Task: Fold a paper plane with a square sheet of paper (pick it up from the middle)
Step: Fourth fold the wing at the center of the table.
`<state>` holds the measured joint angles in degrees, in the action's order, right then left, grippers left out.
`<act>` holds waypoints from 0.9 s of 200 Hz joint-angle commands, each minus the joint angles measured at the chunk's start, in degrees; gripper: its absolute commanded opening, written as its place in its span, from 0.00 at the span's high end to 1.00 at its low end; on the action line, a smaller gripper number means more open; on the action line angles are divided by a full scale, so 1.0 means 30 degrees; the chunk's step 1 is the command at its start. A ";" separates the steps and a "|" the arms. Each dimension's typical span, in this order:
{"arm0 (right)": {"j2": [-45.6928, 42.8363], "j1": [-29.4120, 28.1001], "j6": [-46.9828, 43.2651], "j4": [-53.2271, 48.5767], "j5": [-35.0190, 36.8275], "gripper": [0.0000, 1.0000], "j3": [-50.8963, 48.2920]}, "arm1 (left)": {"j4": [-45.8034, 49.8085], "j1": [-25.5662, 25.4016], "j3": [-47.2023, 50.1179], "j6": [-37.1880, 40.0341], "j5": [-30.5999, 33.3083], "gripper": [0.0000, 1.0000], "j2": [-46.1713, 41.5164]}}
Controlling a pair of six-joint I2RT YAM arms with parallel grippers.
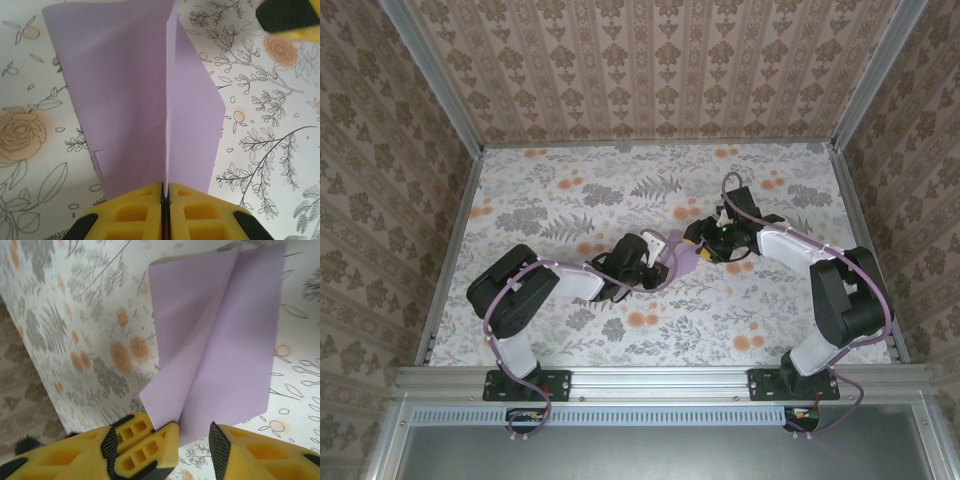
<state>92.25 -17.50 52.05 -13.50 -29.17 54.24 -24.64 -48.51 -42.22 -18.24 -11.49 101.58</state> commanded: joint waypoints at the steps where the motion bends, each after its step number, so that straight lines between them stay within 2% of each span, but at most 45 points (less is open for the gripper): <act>1: 0.0357 -0.0082 -0.3042 0.0641 -0.1616 0.45 -0.0873 | 0.0382 0.0312 0.0343 -0.2589 -0.1360 0.89 -0.0774; 28: 0.1007 -0.0114 -0.3616 0.1700 -0.2174 0.46 -0.1338 | -0.0212 0.0593 0.0676 -0.3986 -0.2081 0.90 -0.0733; 93: 0.3522 -0.0496 -0.4567 0.1410 -0.3087 0.52 0.0217 | -0.1875 0.1020 0.1376 -0.5730 -0.2570 0.90 -0.0385; 132: 0.3965 -0.0767 -0.5041 0.0908 -0.2802 0.53 0.1004 | -0.3599 0.1244 0.2074 -0.6726 -0.2847 0.90 0.0135; 180: 0.4372 -0.1029 -0.5498 -0.0086 -0.1888 0.54 0.1849 | -0.3738 0.1317 0.2265 -0.6862 -0.2765 0.90 0.0250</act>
<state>103.74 -19.90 37.50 -10.61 -36.40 57.84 -33.74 -44.93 -36.23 -37.47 -19.14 101.54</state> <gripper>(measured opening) 0.465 0.102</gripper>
